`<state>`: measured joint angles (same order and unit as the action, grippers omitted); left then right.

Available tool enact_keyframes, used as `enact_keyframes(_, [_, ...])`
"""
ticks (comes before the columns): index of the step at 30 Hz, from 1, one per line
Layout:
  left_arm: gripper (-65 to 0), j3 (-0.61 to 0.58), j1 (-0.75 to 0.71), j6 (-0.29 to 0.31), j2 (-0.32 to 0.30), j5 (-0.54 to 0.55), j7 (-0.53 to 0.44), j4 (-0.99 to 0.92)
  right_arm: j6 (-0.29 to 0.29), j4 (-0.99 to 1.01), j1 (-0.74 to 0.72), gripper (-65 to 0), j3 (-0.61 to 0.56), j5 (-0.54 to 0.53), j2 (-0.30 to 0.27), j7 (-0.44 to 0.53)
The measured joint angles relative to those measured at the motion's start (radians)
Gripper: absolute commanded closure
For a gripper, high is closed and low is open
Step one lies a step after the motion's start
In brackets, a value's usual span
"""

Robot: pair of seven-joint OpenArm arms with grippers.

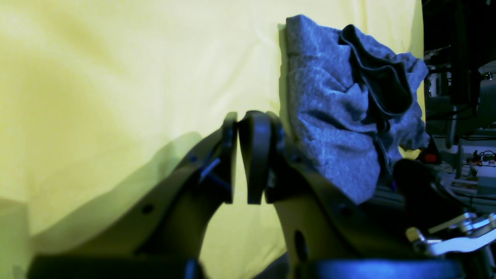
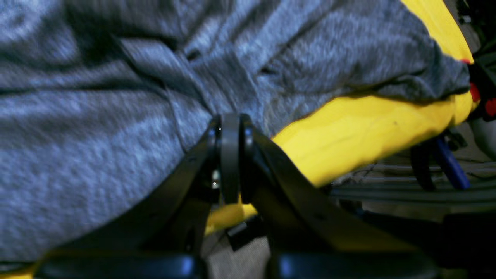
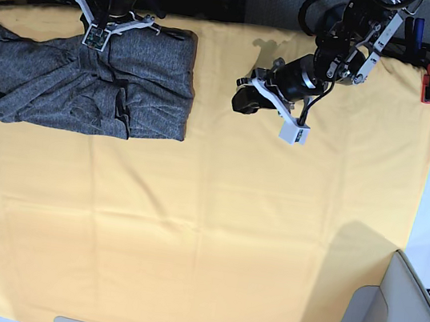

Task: Fold the T-shirt properly
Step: 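Press and smooth the folded bundle with the right gripper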

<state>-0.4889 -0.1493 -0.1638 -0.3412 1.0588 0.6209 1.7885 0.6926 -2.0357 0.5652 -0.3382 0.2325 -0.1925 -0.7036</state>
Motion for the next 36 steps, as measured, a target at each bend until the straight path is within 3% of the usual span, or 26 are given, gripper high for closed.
enact_keyframes(7, [-4.4,0.000,0.001,0.000,0.000,0.000,0.003,0.000,-0.003,0.000,-0.124,0.0,-0.091,0.000,0.013,-0.016])
enact_keyframes(12, [-4.4,0.000,0.003,0.000,0.000,0.000,0.003,0.000,0.000,0.002,-0.238,0.0,-0.153,-0.003,0.011,-0.153])
enact_keyframes(16, [-4.4,0.000,0.002,0.000,0.000,0.000,0.004,0.000,0.000,0.004,-0.266,0.0,-0.158,-0.004,0.019,-0.204])
enact_keyframes(20, [-4.4,0.000,0.002,0.000,0.000,0.000,0.005,0.000,0.005,0.023,-0.269,0.0,-0.074,-0.023,0.047,-0.204])
enact_keyframes(23, [-4.4,0.000,0.002,0.000,0.001,0.000,0.003,0.000,-0.088,0.032,-0.269,0.0,0.013,-0.079,0.059,-0.201])
enact_keyframes(28, [-4.4,0.000,0.002,0.000,0.003,0.000,0.003,0.000,-0.164,0.077,-0.268,0.0,0.101,-0.135,0.057,-0.202])
enact_keyframes(36, [-4.4,0.000,0.002,0.000,0.034,0.000,0.006,0.000,-0.165,0.068,-0.266,0.0,0.245,-0.150,0.060,-0.203])
